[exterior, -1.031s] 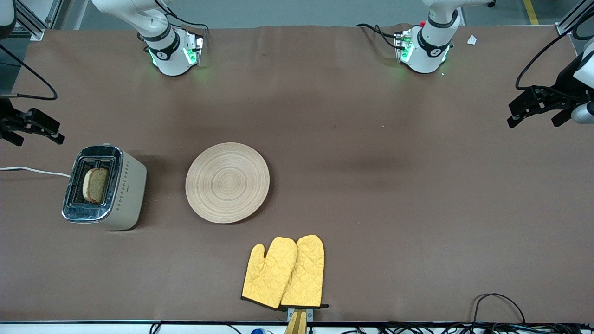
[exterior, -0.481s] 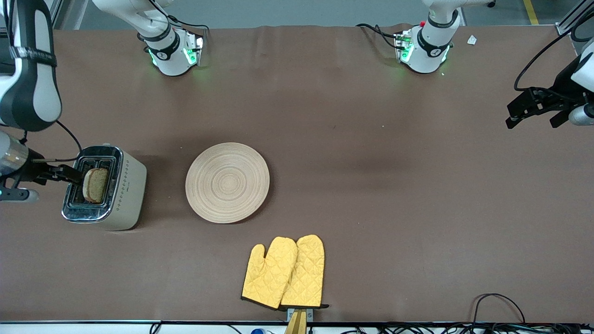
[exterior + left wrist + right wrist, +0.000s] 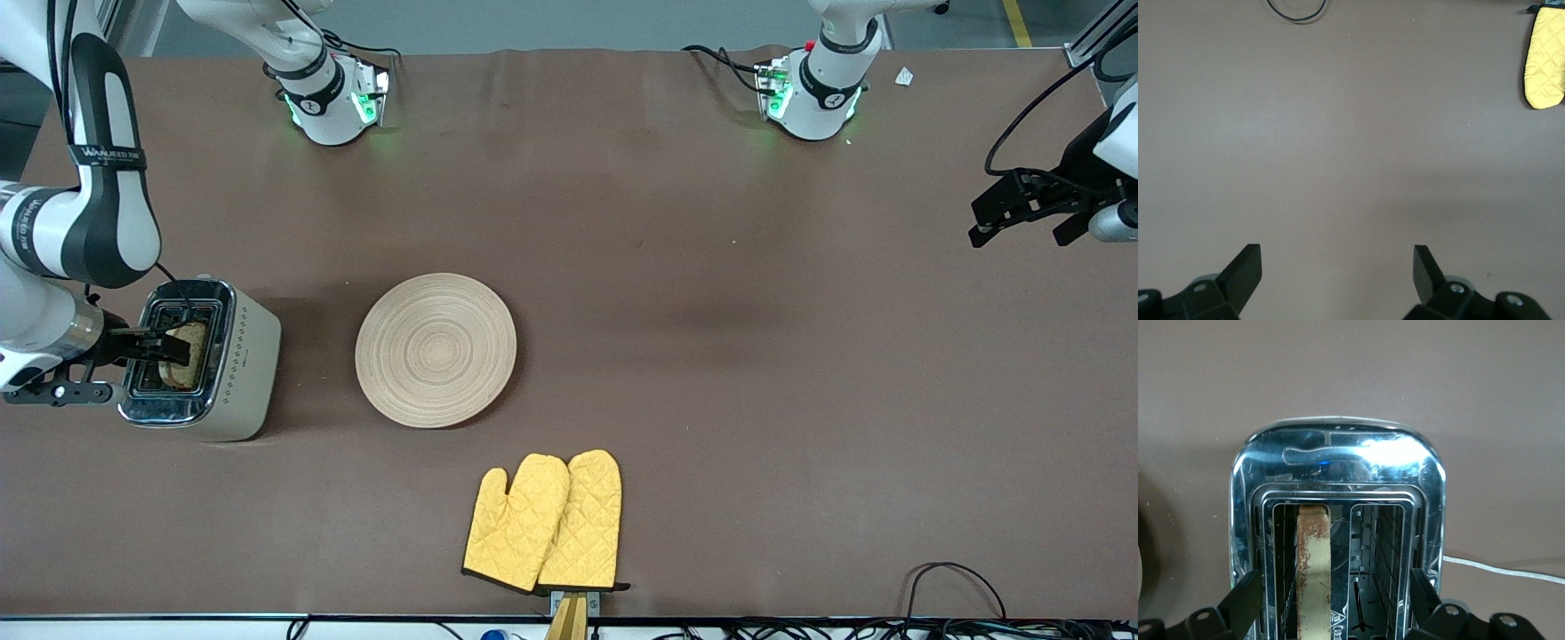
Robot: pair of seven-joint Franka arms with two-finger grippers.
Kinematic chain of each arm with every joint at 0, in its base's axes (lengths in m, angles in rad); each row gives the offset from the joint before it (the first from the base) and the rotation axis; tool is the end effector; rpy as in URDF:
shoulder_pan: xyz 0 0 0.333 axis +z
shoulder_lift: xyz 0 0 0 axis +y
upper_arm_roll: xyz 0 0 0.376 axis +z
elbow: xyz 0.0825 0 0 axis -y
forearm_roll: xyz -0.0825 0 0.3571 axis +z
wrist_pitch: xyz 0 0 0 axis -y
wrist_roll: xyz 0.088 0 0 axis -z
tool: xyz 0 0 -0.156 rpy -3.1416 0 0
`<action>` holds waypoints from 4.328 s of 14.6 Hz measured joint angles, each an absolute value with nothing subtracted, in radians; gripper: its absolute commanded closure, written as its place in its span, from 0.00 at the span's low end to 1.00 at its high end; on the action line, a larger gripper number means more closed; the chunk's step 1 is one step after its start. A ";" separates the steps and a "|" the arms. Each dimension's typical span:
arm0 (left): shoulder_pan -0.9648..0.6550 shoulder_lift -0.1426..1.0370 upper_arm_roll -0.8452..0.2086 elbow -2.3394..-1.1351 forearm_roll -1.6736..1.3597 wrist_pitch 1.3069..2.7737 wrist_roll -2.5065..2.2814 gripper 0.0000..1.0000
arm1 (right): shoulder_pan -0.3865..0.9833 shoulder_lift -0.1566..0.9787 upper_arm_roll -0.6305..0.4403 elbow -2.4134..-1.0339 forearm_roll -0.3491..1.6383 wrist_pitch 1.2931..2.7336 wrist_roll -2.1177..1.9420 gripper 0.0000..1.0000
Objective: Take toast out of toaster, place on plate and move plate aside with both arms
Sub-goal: 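Grasp the toast slice in the toaster with the right gripper, then lift the toast out of the toaster with the right gripper, then lower the toast onto the wooden plate and open the right gripper, then grip the plate rim with the left gripper while the right gripper withdraws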
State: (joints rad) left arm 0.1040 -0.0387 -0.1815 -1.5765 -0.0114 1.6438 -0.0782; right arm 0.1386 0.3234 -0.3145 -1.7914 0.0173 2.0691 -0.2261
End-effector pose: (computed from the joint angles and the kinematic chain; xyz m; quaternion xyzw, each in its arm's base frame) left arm 0.5244 -0.0446 0.6600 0.9986 0.0003 0.0523 0.0063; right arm 0.6191 -0.0921 0.3980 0.9986 0.0277 -0.0229 0.0380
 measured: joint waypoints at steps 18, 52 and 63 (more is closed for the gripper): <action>0.105 -0.037 -0.181 -1.576 -0.011 1.644 -0.073 0.00 | 0.365 0.250 -0.298 -1.501 0.087 1.646 -0.114 1.00; -0.622 0.987 -0.194 -1.329 -1.163 2.483 0.091 0.66 | 0.354 -0.095 -0.473 -1.813 -0.039 1.780 -0.127 0.00; -0.636 1.014 -0.190 -1.290 -1.235 2.506 0.238 1.00 | 0.289 -0.089 -0.391 -1.803 -0.043 1.781 -0.127 0.00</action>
